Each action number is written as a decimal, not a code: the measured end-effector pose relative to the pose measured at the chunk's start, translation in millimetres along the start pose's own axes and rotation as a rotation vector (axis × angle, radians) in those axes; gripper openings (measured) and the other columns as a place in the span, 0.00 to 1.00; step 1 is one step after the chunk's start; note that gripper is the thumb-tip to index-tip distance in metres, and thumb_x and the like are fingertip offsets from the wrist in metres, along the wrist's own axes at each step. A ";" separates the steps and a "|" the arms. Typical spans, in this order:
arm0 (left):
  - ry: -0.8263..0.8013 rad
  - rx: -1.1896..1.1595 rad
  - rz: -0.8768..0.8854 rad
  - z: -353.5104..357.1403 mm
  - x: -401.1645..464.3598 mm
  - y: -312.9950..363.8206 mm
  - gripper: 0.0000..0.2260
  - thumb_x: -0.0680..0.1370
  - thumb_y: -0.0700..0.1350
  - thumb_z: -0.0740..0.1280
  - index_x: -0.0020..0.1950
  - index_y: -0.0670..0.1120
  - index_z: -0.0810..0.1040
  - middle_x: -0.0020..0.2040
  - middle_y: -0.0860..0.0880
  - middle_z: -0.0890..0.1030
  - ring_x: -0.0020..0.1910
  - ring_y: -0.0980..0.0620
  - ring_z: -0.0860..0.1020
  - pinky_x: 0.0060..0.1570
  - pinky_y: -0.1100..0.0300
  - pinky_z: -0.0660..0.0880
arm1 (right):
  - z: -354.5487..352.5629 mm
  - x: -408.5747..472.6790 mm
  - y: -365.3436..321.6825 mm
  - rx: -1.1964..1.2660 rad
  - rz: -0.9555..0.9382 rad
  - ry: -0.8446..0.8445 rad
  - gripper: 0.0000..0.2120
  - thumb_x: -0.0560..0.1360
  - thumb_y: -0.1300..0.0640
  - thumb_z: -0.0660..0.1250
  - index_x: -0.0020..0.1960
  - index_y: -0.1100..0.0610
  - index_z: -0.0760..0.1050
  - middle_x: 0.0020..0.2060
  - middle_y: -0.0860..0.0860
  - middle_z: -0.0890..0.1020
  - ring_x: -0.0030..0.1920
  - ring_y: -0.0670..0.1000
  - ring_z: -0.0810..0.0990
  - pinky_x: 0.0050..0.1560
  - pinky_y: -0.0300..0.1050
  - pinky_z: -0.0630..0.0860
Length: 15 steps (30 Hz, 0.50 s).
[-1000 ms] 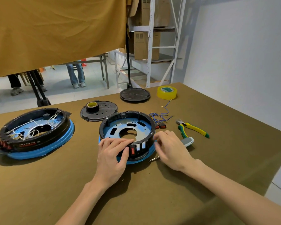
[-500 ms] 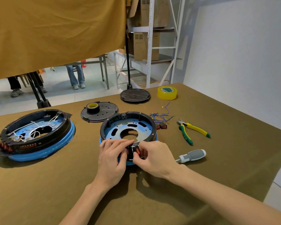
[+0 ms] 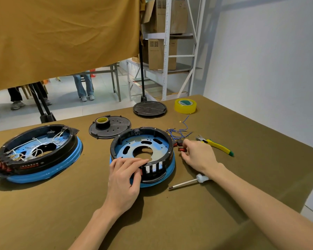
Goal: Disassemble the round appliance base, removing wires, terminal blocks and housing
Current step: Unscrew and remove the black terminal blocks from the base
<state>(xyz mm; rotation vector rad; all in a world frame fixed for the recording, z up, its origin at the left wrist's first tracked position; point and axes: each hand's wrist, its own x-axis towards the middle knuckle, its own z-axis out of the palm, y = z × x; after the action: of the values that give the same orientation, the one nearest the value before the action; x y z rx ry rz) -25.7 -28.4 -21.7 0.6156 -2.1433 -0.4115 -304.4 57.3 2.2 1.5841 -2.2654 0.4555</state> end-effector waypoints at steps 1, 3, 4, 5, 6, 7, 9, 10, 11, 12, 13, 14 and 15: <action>0.000 -0.002 -0.001 -0.1 0.0 -0.1 0.17 0.80 0.50 0.59 0.65 0.56 0.82 0.58 0.62 0.81 0.62 0.61 0.73 0.68 0.67 0.56 | 2.1 4.6 1.9 0.016 -0.016 -0.045 0.07 0.78 0.50 0.68 0.52 0.51 0.75 0.42 0.48 0.83 0.44 0.51 0.81 0.38 0.44 0.75; -0.002 -0.001 -0.003 -0.3 -0.2 -0.3 0.18 0.80 0.51 0.58 0.64 0.55 0.83 0.58 0.61 0.82 0.61 0.59 0.73 0.68 0.67 0.56 | 5.5 10.4 2.5 0.126 -0.020 -0.088 0.07 0.77 0.54 0.70 0.53 0.52 0.76 0.46 0.49 0.84 0.48 0.53 0.81 0.44 0.45 0.77; -0.005 -0.001 -0.005 -0.3 -0.2 -0.3 0.18 0.80 0.51 0.58 0.64 0.55 0.83 0.58 0.61 0.82 0.61 0.59 0.73 0.68 0.67 0.56 | 6.9 11.9 2.1 0.172 -0.015 -0.096 0.07 0.77 0.55 0.70 0.54 0.52 0.77 0.47 0.49 0.84 0.49 0.53 0.81 0.46 0.47 0.78; -0.008 -0.001 -0.008 -0.2 -0.3 -0.4 0.18 0.80 0.51 0.58 0.64 0.55 0.83 0.58 0.61 0.82 0.61 0.59 0.73 0.68 0.67 0.56 | 8.8 13.0 2.0 0.196 -0.010 -0.100 0.08 0.76 0.55 0.71 0.55 0.52 0.78 0.48 0.49 0.85 0.50 0.52 0.81 0.47 0.48 0.79; -0.008 -0.003 -0.012 -0.3 -0.6 -0.6 0.18 0.80 0.51 0.58 0.64 0.55 0.83 0.58 0.61 0.82 0.61 0.58 0.73 0.68 0.67 0.56 | 10.7 13.5 2.5 0.204 -0.005 -0.104 0.09 0.76 0.55 0.71 0.55 0.52 0.78 0.48 0.49 0.85 0.50 0.52 0.81 0.48 0.48 0.79; -0.009 -0.004 -0.016 -0.4 -0.7 -0.7 0.18 0.80 0.52 0.58 0.64 0.55 0.83 0.58 0.61 0.82 0.61 0.58 0.74 0.68 0.67 0.56 | 12.4 13.9 3.1 0.205 0.000 -0.105 0.09 0.76 0.55 0.70 0.56 0.51 0.78 0.48 0.48 0.85 0.50 0.51 0.81 0.48 0.47 0.80; -0.009 -0.005 -0.020 -0.9 -0.7 0.0 0.18 0.80 0.52 0.58 0.64 0.54 0.83 0.58 0.61 0.82 0.61 0.58 0.73 0.68 0.68 0.55 | 15.3 15.0 5.5 0.200 0.018 -0.110 0.09 0.76 0.55 0.70 0.56 0.50 0.79 0.48 0.48 0.85 0.50 0.50 0.81 0.48 0.48 0.80; -0.009 -0.004 -0.019 -1.3 -0.7 0.6 0.18 0.80 0.52 0.58 0.64 0.54 0.83 0.57 0.61 0.81 0.60 0.58 0.73 0.69 0.68 0.55 | 16.4 16.2 6.9 0.188 0.034 -0.108 0.09 0.77 0.55 0.70 0.56 0.49 0.79 0.48 0.48 0.85 0.50 0.50 0.80 0.48 0.48 0.80; -0.009 -0.004 -0.017 -1.6 -0.8 1.4 0.18 0.80 0.52 0.58 0.64 0.54 0.83 0.57 0.61 0.81 0.60 0.59 0.73 0.69 0.69 0.54 | 17.6 17.9 8.1 0.173 0.053 -0.102 0.08 0.77 0.55 0.70 0.56 0.48 0.80 0.48 0.48 0.84 0.51 0.50 0.80 0.47 0.48 0.79; -0.010 -0.006 -0.016 -2.0 -0.9 2.1 0.18 0.80 0.51 0.58 0.64 0.54 0.83 0.57 0.61 0.81 0.60 0.60 0.72 0.69 0.69 0.54 | 18.8 20.0 8.7 0.161 0.073 -0.096 0.08 0.77 0.56 0.70 0.55 0.48 0.80 0.48 0.48 0.84 0.51 0.51 0.79 0.45 0.46 0.77; -0.010 -0.008 -0.016 -2.5 -0.9 2.5 0.18 0.80 0.51 0.58 0.64 0.55 0.83 0.57 0.62 0.81 0.60 0.60 0.72 0.69 0.69 0.54 | 20.2 22.5 9.5 0.160 0.094 -0.095 0.09 0.77 0.56 0.70 0.55 0.47 0.81 0.49 0.49 0.84 0.52 0.51 0.79 0.44 0.45 0.74; -0.011 -0.009 -0.015 -2.7 -0.7 2.7 0.18 0.80 0.51 0.58 0.64 0.55 0.83 0.57 0.62 0.81 0.60 0.61 0.72 0.69 0.70 0.54 | 21.2 24.6 10.2 0.166 0.117 -0.105 0.09 0.77 0.57 0.69 0.55 0.46 0.83 0.51 0.48 0.84 0.53 0.51 0.78 0.44 0.44 0.72; -0.012 -0.010 -0.016 -2.7 -0.6 2.6 0.18 0.80 0.51 0.58 0.64 0.55 0.83 0.57 0.62 0.81 0.61 0.61 0.72 0.69 0.69 0.54 | 21.6 26.1 10.7 0.175 0.137 -0.126 0.11 0.77 0.58 0.69 0.55 0.46 0.84 0.52 0.48 0.83 0.54 0.51 0.78 0.44 0.43 0.71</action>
<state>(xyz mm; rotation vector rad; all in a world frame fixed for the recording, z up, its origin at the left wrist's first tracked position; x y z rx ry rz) -24.0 -26.1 -19.3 0.6262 -2.1479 -0.4347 -324.9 29.4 -6.0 1.5852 -2.5009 0.6210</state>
